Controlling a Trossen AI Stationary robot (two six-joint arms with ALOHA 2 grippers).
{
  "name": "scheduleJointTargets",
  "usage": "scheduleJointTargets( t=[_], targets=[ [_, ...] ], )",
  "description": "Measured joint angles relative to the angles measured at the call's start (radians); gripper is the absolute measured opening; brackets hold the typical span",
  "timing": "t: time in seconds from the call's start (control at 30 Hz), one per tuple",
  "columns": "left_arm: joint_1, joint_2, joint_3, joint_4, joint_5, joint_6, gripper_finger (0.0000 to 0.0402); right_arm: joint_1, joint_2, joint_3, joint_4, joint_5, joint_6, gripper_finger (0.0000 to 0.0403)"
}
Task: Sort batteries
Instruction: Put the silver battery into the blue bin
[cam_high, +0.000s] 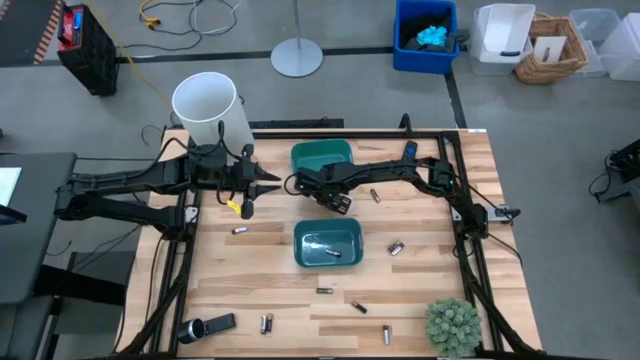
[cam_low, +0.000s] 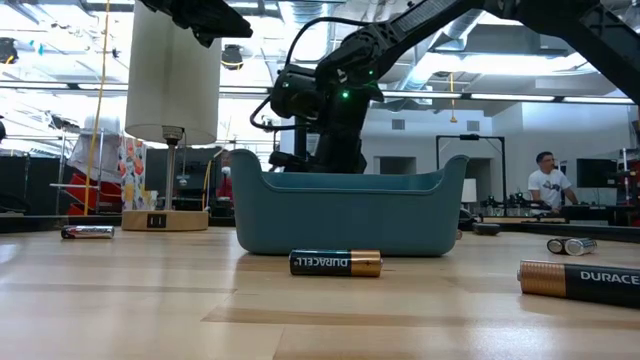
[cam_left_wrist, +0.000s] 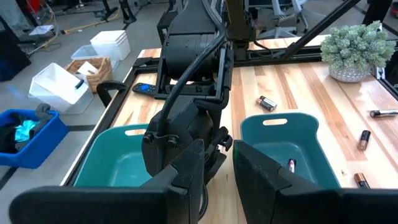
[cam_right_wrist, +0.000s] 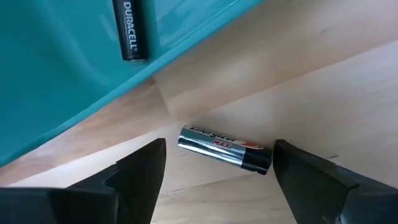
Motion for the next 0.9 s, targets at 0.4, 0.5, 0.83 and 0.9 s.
scheduleJointTargets(
  t=[0.4, 0.5, 0.83, 0.9],
  targets=[
    [0.000, 0.000, 0.000, 0.001, 0.000, 0.000, 0.0082, 0.014, 0.000, 0.000, -0.049, 0.046, 0.026, 0.0317],
    [0.000, 0.000, 0.000, 0.001, 0.000, -0.002, 0.0082, 0.016, 0.000, 0.000, -0.054, 0.048, 0.016, 0.0317],
    [0.000, 0.000, 0.000, 0.002, 0.000, -0.013, 0.0082, 0.018, 0.000, -0.002, -0.050, 0.078, -0.040, 0.0317],
    [0.000, 0.000, 0.000, 0.002, 0.000, -0.014, 0.0082, 0.018, 0.000, -0.002, -0.045, 0.083, -0.062, 0.0317]
  ],
)
